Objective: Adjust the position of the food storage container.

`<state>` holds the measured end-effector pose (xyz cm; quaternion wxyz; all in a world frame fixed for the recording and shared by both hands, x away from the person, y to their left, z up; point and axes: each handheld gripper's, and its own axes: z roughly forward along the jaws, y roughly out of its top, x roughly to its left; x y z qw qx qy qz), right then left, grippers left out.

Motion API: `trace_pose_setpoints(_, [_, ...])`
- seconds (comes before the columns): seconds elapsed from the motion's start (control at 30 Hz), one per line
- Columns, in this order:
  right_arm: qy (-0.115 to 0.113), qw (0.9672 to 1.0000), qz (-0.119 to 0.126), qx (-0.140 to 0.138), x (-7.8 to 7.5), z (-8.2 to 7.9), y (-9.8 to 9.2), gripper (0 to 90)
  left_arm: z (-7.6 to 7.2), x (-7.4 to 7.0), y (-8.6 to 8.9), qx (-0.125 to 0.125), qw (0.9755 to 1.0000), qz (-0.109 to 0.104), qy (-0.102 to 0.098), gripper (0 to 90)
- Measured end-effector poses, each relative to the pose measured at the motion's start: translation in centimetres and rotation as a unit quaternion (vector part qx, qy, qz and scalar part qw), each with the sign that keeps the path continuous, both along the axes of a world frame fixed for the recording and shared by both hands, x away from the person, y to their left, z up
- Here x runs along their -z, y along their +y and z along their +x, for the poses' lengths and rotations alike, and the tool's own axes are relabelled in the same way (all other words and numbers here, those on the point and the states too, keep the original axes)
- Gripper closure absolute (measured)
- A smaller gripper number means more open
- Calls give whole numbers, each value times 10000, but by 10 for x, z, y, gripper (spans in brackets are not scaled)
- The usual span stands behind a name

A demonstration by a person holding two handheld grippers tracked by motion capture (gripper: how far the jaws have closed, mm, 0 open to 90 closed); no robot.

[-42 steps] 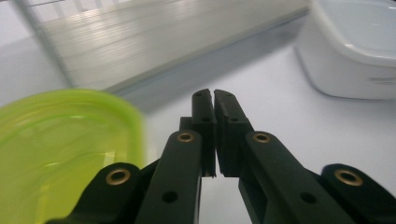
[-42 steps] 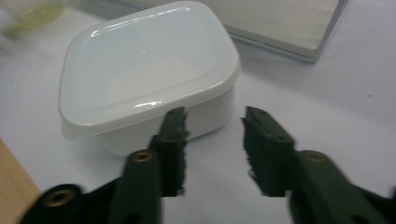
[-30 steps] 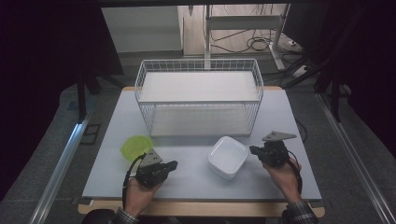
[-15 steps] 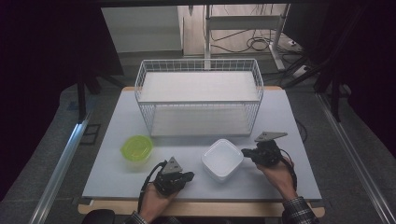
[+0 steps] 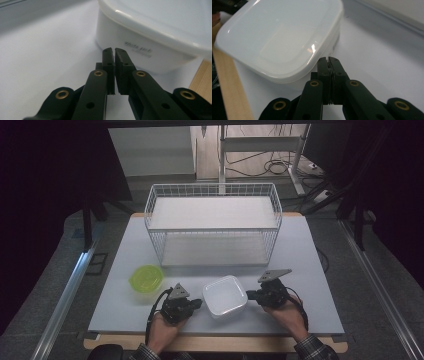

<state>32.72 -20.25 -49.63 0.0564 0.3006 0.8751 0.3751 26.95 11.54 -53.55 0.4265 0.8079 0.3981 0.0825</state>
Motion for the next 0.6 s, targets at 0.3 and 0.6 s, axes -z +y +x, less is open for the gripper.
trace_pose_setpoints(0.3, [31,9998,-123,-122,1,-16,17,881,9,-4,6,-229,9997,18,34,883])
trace_pose_setpoints(0.6, [-78,9997,-245,33,2,-17,20,837,8,-10,12,-275,9996,90,-63,850])
